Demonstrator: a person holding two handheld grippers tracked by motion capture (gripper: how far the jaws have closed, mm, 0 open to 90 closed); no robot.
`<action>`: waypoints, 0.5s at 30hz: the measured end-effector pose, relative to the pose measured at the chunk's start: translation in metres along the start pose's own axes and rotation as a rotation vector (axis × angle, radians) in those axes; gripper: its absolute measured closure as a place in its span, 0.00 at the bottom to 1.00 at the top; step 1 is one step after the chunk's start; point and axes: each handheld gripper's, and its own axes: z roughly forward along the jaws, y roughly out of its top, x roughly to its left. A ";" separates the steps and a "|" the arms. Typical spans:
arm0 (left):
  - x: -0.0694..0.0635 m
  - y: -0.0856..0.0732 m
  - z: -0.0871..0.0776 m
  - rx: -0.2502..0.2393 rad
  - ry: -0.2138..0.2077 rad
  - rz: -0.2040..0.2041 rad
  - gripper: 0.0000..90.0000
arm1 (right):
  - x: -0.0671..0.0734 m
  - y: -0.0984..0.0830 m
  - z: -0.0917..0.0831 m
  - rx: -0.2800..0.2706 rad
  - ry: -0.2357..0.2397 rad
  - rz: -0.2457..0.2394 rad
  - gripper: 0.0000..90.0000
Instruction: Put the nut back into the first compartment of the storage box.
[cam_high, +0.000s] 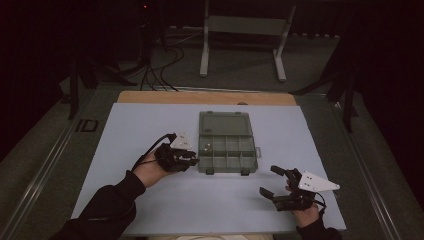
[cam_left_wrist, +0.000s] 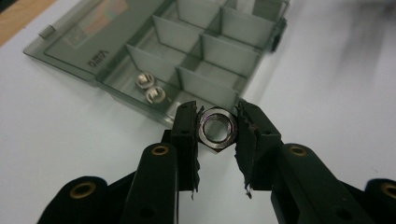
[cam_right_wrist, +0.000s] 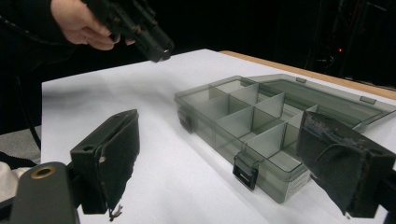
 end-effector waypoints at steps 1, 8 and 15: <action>0.002 0.003 0.001 -0.001 0.002 -0.003 0.79 | 0.000 0.000 0.000 0.000 0.001 0.001 0.15; 0.015 0.017 0.003 -0.023 0.027 -0.019 0.79 | 0.000 0.000 0.000 0.000 0.003 0.002 0.15; 0.030 0.030 0.014 -0.051 0.069 -0.082 0.79 | 0.000 0.000 0.000 -0.002 0.005 0.004 0.15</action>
